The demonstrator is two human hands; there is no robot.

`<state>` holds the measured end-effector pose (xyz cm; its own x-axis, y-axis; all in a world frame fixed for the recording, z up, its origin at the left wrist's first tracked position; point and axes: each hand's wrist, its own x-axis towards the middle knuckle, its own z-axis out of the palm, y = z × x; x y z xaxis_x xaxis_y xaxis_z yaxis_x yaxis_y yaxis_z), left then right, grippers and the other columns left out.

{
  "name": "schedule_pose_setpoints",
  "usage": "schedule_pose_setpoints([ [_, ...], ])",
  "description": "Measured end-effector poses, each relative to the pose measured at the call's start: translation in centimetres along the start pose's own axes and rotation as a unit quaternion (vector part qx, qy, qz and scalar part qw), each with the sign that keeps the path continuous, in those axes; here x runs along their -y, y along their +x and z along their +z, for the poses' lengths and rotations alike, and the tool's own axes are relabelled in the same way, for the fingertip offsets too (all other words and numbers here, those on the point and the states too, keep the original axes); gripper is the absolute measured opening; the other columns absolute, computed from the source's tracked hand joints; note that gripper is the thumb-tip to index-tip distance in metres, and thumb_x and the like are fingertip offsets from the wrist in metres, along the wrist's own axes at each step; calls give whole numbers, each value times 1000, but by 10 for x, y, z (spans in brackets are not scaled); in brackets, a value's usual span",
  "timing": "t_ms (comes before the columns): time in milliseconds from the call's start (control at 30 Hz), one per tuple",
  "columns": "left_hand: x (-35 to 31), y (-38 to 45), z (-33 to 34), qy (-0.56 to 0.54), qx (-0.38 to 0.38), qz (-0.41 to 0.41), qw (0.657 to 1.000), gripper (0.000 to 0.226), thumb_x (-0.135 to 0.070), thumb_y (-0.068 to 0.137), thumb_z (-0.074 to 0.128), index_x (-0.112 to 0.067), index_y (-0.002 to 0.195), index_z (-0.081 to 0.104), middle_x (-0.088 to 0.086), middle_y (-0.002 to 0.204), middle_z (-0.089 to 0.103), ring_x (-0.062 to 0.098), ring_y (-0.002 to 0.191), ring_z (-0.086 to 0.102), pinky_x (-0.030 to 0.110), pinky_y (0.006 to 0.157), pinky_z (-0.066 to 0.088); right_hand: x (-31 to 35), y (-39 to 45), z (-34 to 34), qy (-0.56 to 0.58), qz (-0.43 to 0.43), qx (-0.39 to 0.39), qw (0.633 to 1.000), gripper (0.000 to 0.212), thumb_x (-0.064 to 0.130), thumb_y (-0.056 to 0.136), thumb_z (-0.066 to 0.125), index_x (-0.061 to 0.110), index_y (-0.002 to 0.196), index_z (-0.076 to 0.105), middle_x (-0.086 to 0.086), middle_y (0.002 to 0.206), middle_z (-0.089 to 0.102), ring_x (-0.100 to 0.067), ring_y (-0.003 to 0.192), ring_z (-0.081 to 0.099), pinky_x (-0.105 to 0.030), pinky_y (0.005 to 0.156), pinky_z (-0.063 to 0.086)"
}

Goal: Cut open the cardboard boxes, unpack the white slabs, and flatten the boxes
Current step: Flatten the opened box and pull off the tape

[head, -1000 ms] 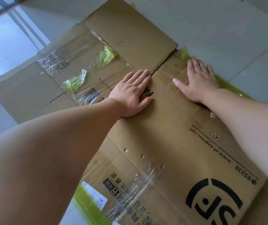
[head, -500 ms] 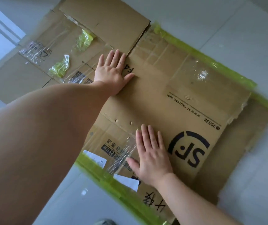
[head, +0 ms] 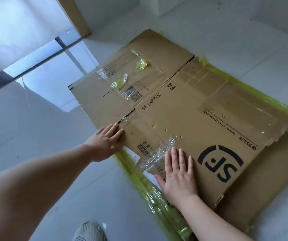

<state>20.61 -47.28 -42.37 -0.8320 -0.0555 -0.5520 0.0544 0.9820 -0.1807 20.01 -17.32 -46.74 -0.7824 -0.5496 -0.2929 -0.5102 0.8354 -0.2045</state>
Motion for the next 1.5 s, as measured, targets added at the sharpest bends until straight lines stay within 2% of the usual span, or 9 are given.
schedule_pose_setpoints([
  [133, 20, -15, 8, 13, 5, 21, 1000, 69, -50, 98, 29, -29, 150, -11, 4, 158, -16, 19, 146, -8, 36, 119, -3, 9, -8, 12, -43, -10, 43, 998, 74, 57, 96, 14, 14, 147, -17, -19, 144, -37, -45, 130, -36, -67, 104, -20],
  [267, 20, -10, 24, 20, -8, 33, 999, 89, -27, 87, 43, -24, 145, -24, 6, 154, -27, 23, 144, -19, 37, 118, -6, 30, -24, 12, -33, -37, 18, 999, 75, 54, 91, 47, 14, 149, 23, -25, 154, 3, -51, 140, 4, -73, 106, 5],
  [367, 27, -7, 34, 70, -36, 66, 995, 97, -11, 78, 41, -22, 139, -34, 9, 153, -29, 29, 143, -19, 40, 117, -8, 44, -25, 9, -30, -54, 33, 998, 97, 64, 69, 68, 6, 141, 42, -32, 148, 26, -55, 134, 24, -74, 100, 24],
  [467, 40, 3, 33, 115, -79, 85, 986, 96, -5, 83, 41, -24, 135, -38, 7, 153, -29, 35, 144, -9, 51, 116, -1, 58, -22, 17, -75, -78, 86, 990, 117, 65, 78, 52, 5, 141, -26, -30, 144, -36, -55, 129, -33, -73, 101, -16],
  [567, 49, 17, 32, 147, -116, 115, 976, 100, -10, 85, 45, -21, 134, -41, 8, 152, -29, 37, 145, -3, 57, 113, 4, 74, -18, 20, -69, -57, 112, 990, 113, 52, 83, 51, 7, 131, -40, -26, 135, -50, -53, 121, -45, -69, 97, -26],
  [833, 59, 37, 28, 197, -143, 188, 951, 96, -24, 81, 53, -15, 148, -15, 21, 156, -13, 39, 143, 2, 55, 106, 21, 91, -15, 13, -90, -3, 130, 987, 104, 25, 86, 53, 4, 132, -38, -27, 134, -51, -58, 118, -44, -73, 92, -24],
  [1000, 43, 33, 16, 174, -235, 257, 921, 75, -10, 62, 61, -6, 136, 48, 18, 147, 38, 44, 128, 42, 58, 92, 40, 77, -17, 11, -82, 45, 108, 990, 112, 23, 81, 56, 7, 131, -43, -25, 132, -55, -56, 119, -45, -73, 92, -25],
  [1300, 22, 30, -14, 120, -286, 300, 902, 79, -23, 52, 72, -10, 129, 58, 13, 137, 52, 37, 119, 55, 49, 89, 49, 39, -16, -8, -65, 67, 68, 993, 111, 15, 88, 52, 15, 122, -54, -24, 138, -48, -54, 133, -25, -69, 105, -8],
  [1500, 9, 32, -19, 105, -294, 283, 907, 66, -17, 65, 56, -7, 131, 54, 14, 140, 49, 38, 123, 50, 50, 96, 44, 23, -18, -29, -80, 56, 66, 993, 88, 11, 90, 43, 18, 146, -25, -23, 155, -21, -53, 140, -9, -66, 111, -1],
])
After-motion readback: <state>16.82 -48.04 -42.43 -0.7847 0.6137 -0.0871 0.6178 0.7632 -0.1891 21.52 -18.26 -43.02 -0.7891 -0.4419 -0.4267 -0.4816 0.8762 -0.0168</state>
